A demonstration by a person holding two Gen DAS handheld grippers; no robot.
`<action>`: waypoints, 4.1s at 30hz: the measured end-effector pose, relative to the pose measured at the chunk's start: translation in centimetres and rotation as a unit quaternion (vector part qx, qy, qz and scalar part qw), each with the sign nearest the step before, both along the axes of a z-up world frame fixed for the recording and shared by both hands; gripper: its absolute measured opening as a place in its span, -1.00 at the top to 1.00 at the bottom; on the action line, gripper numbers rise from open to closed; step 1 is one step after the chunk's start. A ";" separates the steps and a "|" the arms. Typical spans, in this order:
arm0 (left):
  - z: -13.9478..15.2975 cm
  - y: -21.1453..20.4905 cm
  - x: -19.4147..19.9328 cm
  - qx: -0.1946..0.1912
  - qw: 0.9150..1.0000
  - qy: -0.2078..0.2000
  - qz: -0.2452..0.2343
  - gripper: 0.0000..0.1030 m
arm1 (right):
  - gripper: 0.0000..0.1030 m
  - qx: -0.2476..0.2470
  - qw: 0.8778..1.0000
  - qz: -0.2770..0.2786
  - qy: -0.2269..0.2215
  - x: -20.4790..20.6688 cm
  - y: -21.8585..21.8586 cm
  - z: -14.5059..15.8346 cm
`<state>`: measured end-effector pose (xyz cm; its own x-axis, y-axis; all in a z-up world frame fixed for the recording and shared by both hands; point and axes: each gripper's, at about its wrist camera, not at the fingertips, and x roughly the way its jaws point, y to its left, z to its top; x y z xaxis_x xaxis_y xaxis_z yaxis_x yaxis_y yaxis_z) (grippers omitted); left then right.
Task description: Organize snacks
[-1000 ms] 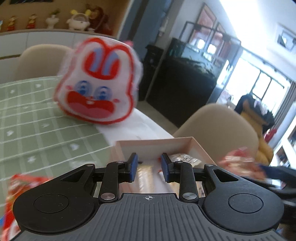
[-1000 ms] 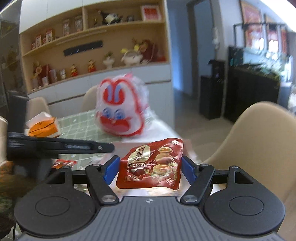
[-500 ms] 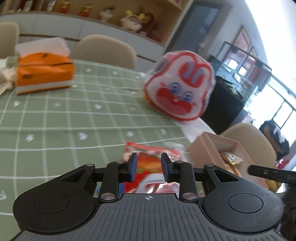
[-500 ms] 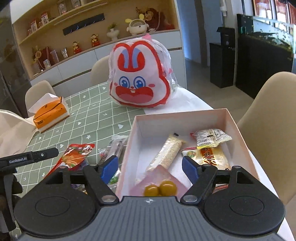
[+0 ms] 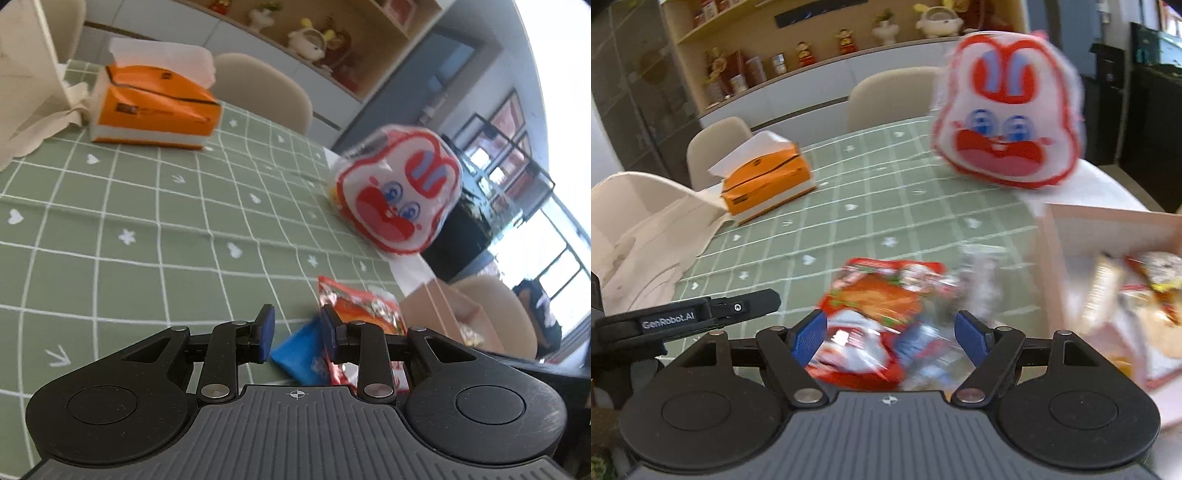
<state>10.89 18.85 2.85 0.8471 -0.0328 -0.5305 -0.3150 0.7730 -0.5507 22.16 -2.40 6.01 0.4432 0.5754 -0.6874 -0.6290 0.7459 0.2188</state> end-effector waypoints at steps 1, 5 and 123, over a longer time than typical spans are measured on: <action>0.1 0.2 0.0 -0.002 1.000 -0.002 0.000 0.39 | -0.49 0.001 1.000 0.000 0.000 0.0 0.9 -0.3; 0.5 0.8 0.0 -0.015 1.000 -0.003 -0.009 0.39 | -0.48 -0.008 1.000 -0.011 0.013 0.5 3.4 -1.6; -0.6 -22.7 1.1 0.330 0.887 0.048 -0.318 0.16 | -0.32 0.003 0.988 -0.139 -0.064 -9.8 -22.2 -6.4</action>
<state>12.01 -3.82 2.21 0.7179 -0.1436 -0.6812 0.2805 0.9552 0.0942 12.39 -24.59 -0.43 0.6678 0.4232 -0.6123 -0.4223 0.8928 0.1564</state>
